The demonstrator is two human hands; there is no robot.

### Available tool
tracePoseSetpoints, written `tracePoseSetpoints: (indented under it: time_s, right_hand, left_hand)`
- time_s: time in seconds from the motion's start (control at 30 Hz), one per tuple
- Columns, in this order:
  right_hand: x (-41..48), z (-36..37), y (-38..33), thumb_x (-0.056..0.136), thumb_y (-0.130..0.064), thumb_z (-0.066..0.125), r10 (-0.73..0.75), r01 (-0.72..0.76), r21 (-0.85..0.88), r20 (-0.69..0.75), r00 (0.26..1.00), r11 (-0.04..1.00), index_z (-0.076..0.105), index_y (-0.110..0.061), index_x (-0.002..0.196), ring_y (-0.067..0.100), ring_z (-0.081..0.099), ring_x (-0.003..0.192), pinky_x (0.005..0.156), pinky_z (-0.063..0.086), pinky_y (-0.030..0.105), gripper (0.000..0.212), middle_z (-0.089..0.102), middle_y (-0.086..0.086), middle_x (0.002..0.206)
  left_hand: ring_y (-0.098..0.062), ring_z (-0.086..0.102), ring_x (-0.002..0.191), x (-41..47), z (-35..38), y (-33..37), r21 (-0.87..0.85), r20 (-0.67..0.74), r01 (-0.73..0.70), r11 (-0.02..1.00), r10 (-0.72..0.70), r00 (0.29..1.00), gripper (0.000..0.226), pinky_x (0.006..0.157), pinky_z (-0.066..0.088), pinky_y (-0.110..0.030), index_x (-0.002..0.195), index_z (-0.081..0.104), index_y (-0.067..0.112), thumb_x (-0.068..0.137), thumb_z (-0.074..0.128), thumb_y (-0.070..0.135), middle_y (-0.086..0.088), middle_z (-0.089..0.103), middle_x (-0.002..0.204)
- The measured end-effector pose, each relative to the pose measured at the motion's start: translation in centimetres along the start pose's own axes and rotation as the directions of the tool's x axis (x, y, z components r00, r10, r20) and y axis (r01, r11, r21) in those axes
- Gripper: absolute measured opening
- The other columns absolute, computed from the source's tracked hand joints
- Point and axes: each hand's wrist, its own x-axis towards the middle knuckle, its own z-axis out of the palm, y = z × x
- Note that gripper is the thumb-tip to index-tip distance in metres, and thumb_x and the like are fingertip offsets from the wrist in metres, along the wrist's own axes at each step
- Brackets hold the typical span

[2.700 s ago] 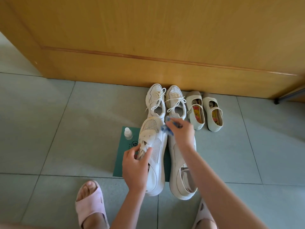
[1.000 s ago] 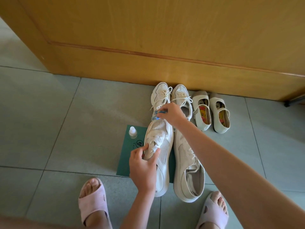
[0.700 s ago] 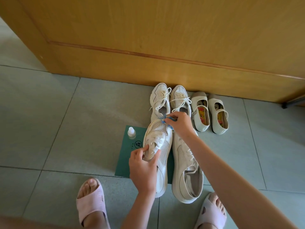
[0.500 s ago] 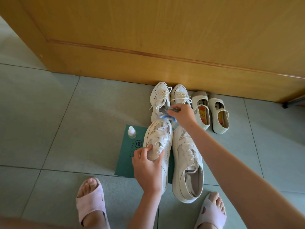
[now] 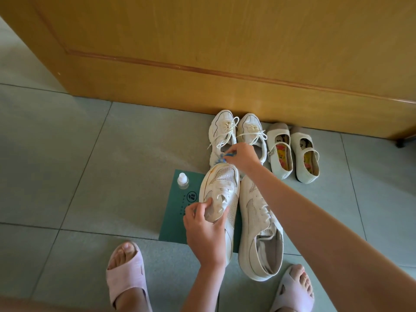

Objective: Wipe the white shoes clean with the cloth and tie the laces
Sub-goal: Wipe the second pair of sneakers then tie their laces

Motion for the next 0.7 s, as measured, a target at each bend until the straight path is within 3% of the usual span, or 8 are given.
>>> tracePoseSetpoints:
  time_s: [0.23,0.37,0.43,0.5,0.6,0.7]
  right_hand:
    - [0.0,-0.8,1.7,0.082,-0.008,0.067,0.080,-0.077,0.104,-0.021,0.997,0.992,0.072,-0.003,0.097,0.009,0.049,0.058,0.050,0.035,0.018,0.017,0.058,0.002,0.067]
    - [-0.4,-1.2,0.1,0.084,-0.014,0.069,-0.003,0.032,0.352,-0.083,0.997,0.936,0.069,-0.009,0.110,0.011,0.058,0.077,0.064,0.044,0.018,0.027,0.068,0.007,0.095]
    - [-0.5,-0.7,-1.2,0.086,-0.013,0.066,-0.086,0.094,0.311,-0.042,0.995,0.946,0.068,-0.009,0.113,0.006,0.057,0.075,0.067,0.044,0.012,0.027,0.069,0.006,0.101]
    - [-0.8,0.3,-1.8,0.087,-0.015,0.065,-0.119,0.107,0.179,0.057,0.991,0.978,0.070,-0.007,0.108,0.001,0.050,0.063,0.053,0.036,0.001,0.023,0.065,0.002,0.090]
    - [-1.1,0.8,-1.5,0.084,-0.025,0.068,-0.118,0.112,0.058,0.094,0.989,0.992,0.070,-0.007,0.105,0.002,0.045,0.056,0.045,0.033,0.008,0.028,0.060,0.000,0.080]
    - [-1.3,0.0,-0.5,0.083,-0.025,0.069,-0.101,0.098,0.070,0.053,0.993,0.993,0.070,-0.008,0.103,0.004,0.043,0.052,0.041,0.030,0.009,0.026,0.056,-0.005,0.067]
  left_hand:
    - [-0.009,0.052,0.095,0.0,-0.1,-0.3,-0.002,-0.005,-0.017,1.000,0.017,1.000,0.036,0.060,0.050,-0.027,0.097,0.068,0.027,0.068,0.078,0.046,0.016,0.051,0.100]
    - [-0.009,0.052,0.095,0.0,0.0,-0.2,-0.008,-0.001,-0.015,1.000,0.015,1.000,0.037,0.061,0.052,-0.029,0.098,0.068,0.026,0.068,0.078,0.046,0.017,0.050,0.099]
    - [-0.009,0.052,0.096,0.0,-0.1,-0.2,-0.010,-0.002,-0.007,1.000,0.007,1.000,0.037,0.062,0.051,-0.028,0.098,0.068,0.026,0.068,0.078,0.046,0.016,0.051,0.099]
    - [-0.010,0.053,0.096,0.0,-0.1,-0.3,-0.014,-0.003,-0.004,1.000,0.004,1.000,0.038,0.062,0.050,-0.027,0.097,0.068,0.026,0.067,0.078,0.046,0.016,0.051,0.099]
    - [-0.010,0.053,0.096,0.1,0.0,-0.3,-0.014,-0.001,-0.009,1.000,0.009,1.000,0.038,0.062,0.052,-0.029,0.098,0.068,0.027,0.067,0.078,0.048,0.017,0.050,0.100]
    - [-0.010,0.053,0.096,0.1,0.1,-0.3,-0.016,-0.001,-0.004,1.000,0.004,1.000,0.038,0.062,0.053,-0.030,0.098,0.068,0.027,0.067,0.078,0.047,0.018,0.050,0.100]
